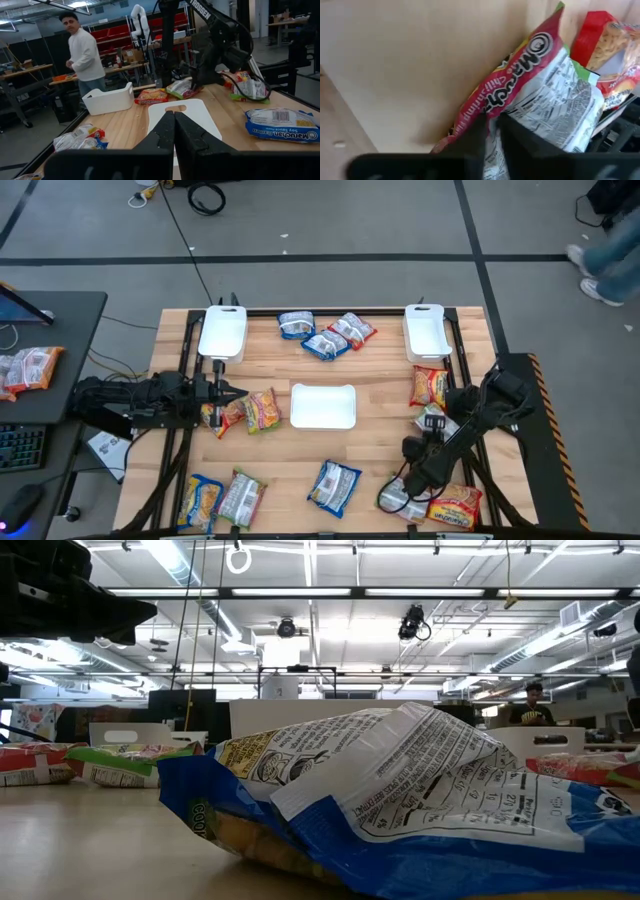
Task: Sort Maruchan noodles
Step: Put the green noodle pack into the bottom white bin
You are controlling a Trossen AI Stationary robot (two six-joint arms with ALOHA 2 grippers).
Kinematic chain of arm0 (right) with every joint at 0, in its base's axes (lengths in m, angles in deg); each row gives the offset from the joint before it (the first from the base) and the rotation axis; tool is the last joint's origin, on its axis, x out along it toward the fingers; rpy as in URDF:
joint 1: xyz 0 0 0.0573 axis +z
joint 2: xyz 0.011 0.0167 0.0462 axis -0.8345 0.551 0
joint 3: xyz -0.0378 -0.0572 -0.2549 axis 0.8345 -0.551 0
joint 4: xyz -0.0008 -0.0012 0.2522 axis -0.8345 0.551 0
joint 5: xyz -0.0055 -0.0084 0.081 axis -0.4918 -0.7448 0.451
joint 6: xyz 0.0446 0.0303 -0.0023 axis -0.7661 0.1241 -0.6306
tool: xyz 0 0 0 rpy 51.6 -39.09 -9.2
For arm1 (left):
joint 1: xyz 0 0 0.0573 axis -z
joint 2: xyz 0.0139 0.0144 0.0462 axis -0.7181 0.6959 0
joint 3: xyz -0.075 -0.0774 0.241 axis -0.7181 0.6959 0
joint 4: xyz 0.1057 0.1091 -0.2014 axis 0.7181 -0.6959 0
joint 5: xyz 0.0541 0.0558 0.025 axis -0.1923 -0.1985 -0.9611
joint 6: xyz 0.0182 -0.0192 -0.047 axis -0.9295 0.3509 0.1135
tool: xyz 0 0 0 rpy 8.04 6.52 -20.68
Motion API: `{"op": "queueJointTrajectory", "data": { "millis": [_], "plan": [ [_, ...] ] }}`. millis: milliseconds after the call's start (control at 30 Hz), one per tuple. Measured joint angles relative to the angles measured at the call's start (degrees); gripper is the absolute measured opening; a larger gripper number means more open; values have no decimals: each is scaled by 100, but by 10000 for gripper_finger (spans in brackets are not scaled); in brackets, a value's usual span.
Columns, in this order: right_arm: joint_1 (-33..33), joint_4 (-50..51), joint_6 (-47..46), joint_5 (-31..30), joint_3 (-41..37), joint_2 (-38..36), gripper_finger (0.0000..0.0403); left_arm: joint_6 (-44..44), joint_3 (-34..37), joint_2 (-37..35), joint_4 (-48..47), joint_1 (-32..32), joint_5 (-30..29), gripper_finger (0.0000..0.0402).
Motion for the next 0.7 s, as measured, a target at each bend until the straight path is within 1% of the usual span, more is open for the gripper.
{"op": "queueJointTrajectory", "data": {
  "millis": [33,67,200,300,433,533,633,700],
  "plan": [
    [-1,4,-11,-16,-1,-24,15,2,0,0,-1,1,2,7],
    [-9,20,-27,-17,-2,-57,10,0,-2,0,0,0,2,7],
    [-107,87,129,31,90,-431,7,0,-2,0,-2,0,1,7],
    [-246,144,307,-131,328,-883,6,2,0,0,0,0,0,7],
    [-442,123,361,-696,541,-1619,4,1,-2,0,0,0,-1,7],
    [-523,-94,281,-1167,595,-2188,4,1,0,0,0,1,1,7],
    [-530,-639,280,-1690,605,-2699,3,2,-1,0,0,1,1,7],
    [-528,-1196,428,-1988,605,-2963,3,1,-2,0,0,0,2,7]
  ]
}}
